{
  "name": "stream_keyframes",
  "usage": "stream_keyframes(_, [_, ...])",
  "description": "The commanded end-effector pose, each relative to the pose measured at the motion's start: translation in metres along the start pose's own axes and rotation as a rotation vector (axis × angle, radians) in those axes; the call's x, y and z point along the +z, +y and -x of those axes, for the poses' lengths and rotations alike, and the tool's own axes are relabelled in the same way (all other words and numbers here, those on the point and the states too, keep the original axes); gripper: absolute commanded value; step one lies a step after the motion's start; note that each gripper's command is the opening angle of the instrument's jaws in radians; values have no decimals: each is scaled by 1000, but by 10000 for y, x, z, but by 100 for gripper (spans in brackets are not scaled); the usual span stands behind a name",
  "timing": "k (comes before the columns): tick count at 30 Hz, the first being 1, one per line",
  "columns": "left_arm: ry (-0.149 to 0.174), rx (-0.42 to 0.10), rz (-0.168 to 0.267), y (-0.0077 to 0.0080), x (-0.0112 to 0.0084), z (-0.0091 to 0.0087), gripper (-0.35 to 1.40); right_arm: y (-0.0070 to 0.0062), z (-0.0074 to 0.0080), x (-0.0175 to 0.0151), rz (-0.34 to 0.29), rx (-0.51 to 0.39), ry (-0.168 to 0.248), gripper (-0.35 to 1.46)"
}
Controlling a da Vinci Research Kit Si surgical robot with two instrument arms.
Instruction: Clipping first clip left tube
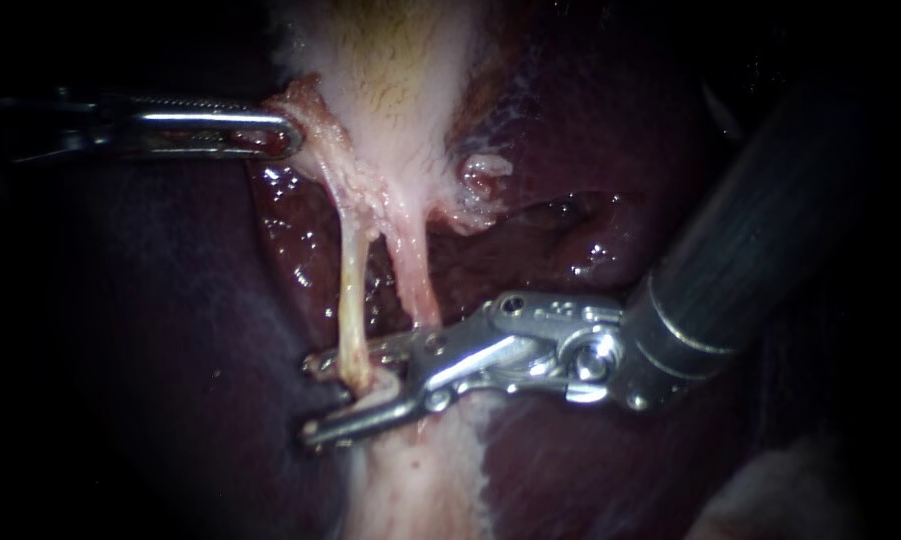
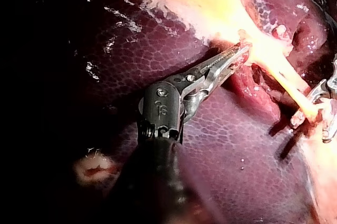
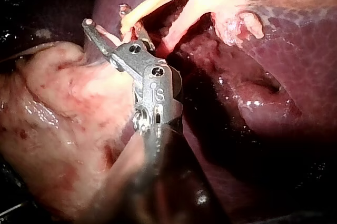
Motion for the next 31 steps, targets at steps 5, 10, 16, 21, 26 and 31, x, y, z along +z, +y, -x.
stream_keyframes(5, [0,0,0,0,0,0,-35,4,1,-3,1,6,0,19])
stream_keyframes(10, [0,0,0,0,0,0,-35,6,2,-5,0,6,0,-12])
stream_keyframes(16, [0,0,0,0,0,0,-35,6,2,-6,-29,101,-20,-35])
stream_keyframes(21, [0,0,0,0,0,0,-35,6,6,-6,-49,91,-86,-35])
stream_keyframes(26, [0,0,0,0,0,0,-35,7,11,-4,-55,85,-91,-35])
stream_keyframes(31, [0,0,0,1,0,0,-35,10,12,-6,-55,91,-91,-35])
